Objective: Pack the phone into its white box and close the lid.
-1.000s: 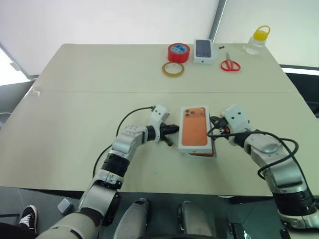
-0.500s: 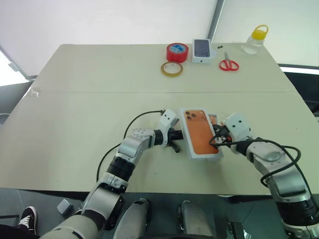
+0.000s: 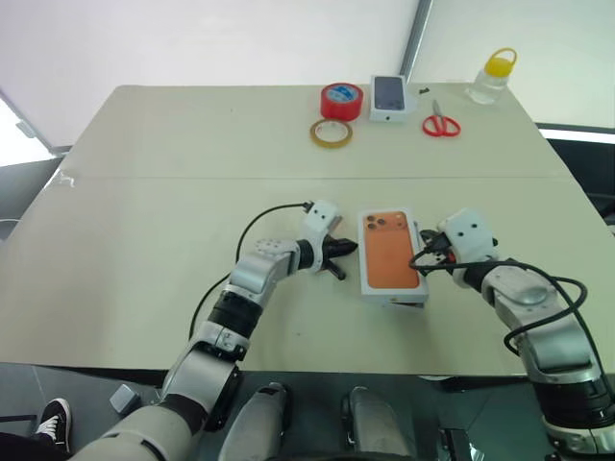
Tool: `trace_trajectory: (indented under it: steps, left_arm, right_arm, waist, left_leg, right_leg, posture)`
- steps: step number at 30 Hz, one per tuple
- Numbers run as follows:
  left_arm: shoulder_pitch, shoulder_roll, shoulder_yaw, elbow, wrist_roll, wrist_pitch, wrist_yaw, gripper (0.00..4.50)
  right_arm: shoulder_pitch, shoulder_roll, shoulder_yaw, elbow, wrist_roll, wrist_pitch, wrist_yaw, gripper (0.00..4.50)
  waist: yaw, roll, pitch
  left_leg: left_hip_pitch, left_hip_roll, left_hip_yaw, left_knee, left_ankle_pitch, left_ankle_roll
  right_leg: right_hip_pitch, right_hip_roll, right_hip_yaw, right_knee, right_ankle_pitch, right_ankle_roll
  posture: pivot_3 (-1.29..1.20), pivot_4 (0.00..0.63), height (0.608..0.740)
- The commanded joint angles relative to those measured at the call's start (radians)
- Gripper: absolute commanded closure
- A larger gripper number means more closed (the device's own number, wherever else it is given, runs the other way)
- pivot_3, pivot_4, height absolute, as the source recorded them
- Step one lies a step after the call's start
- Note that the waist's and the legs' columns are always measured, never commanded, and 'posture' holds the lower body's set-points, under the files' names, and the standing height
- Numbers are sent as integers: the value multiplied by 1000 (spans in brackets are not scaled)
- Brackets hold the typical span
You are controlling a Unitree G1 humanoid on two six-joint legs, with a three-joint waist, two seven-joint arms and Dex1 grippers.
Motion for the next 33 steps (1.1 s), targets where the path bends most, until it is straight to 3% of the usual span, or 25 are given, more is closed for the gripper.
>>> trace_trajectory:
  steps: [1, 14, 33]
  left_arm:
    - [-38, -21, 5, 19, 12, -12, 22, 4500]
    - [-29, -52, -4, 37, 16, -37, 12, 4500]
    - [-98, -107, 10, 140, 43, -129, 29, 4500]
  right_arm:
    - [-5, 2, -34, -6, -16, -21, -13, 4469]
    - [16, 18, -39, -40, 18, -15, 36, 4469]
    - [26, -16, -50, 16, -97, 3, -16, 4469]
  waist:
    - [0, 0, 0]
    - [1, 0, 0]
    - [1, 0, 0]
  left_leg:
    - [0, 0, 0, 0, 0, 0]
    - [0, 0, 0, 0, 2, -3]
    - [0, 0, 0, 0, 2, -3]
  right_leg:
    - [0, 0, 0, 0, 0, 0]
    - [0, 0, 0, 0, 0, 0]
    - [0, 0, 0, 0, 0, 0]
  posture:
    - [0, 150, 740]
    - [0, 150, 740]
    - [0, 150, 740]
